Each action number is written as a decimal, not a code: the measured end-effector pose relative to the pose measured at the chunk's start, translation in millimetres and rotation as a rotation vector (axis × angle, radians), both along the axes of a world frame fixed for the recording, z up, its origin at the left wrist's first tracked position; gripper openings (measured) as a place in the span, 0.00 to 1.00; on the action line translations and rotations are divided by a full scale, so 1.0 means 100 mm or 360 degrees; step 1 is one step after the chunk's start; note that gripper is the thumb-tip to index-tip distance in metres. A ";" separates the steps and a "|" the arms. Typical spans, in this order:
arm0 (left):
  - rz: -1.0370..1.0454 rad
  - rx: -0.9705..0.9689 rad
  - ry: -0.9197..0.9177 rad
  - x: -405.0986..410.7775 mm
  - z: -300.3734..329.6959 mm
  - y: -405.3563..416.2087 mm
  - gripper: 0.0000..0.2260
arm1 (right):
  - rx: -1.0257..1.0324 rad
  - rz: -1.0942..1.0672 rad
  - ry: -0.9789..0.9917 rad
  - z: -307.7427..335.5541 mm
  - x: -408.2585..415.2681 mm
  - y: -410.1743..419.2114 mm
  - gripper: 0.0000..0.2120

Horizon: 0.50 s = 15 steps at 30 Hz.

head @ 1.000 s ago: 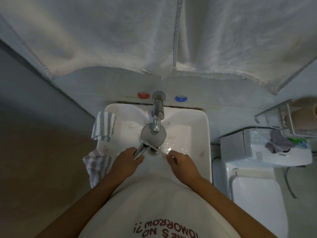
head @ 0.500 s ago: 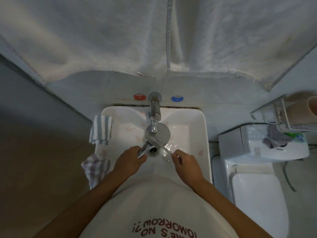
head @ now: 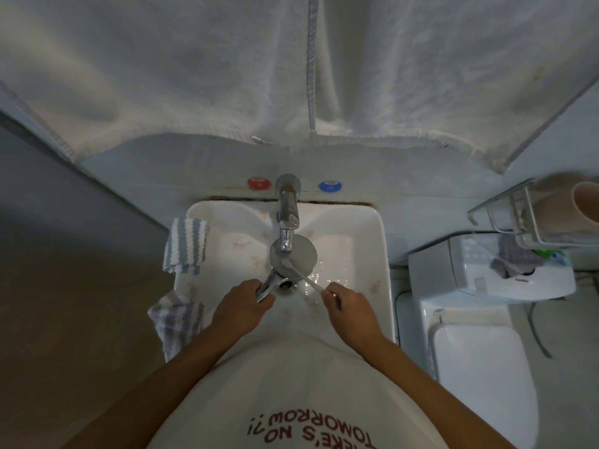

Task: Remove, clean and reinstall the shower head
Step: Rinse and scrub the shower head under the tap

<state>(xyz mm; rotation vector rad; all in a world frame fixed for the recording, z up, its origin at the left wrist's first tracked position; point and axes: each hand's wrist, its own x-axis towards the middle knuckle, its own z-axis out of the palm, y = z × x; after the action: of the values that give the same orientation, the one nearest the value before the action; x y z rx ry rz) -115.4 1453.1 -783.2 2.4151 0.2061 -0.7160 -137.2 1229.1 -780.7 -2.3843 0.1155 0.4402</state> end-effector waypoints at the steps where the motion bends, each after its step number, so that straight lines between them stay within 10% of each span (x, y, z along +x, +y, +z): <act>1: -0.0022 -0.0003 -0.0006 -0.02 0.00 -0.01 0.14 | 0.0002 -0.0020 0.0005 -0.01 0.05 0.03 0.14; 15: 0.0063 -0.0033 0.0016 -0.04 -0.04 0.06 0.16 | 0.0000 -0.0021 0.0022 -0.05 -0.06 -0.08 0.15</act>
<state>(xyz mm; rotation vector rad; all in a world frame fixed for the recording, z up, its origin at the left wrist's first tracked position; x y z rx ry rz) -119.7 1458.8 -787.6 2.3816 0.2489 -0.7094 -143.1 1220.8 -785.8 -2.3797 0.1377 0.4502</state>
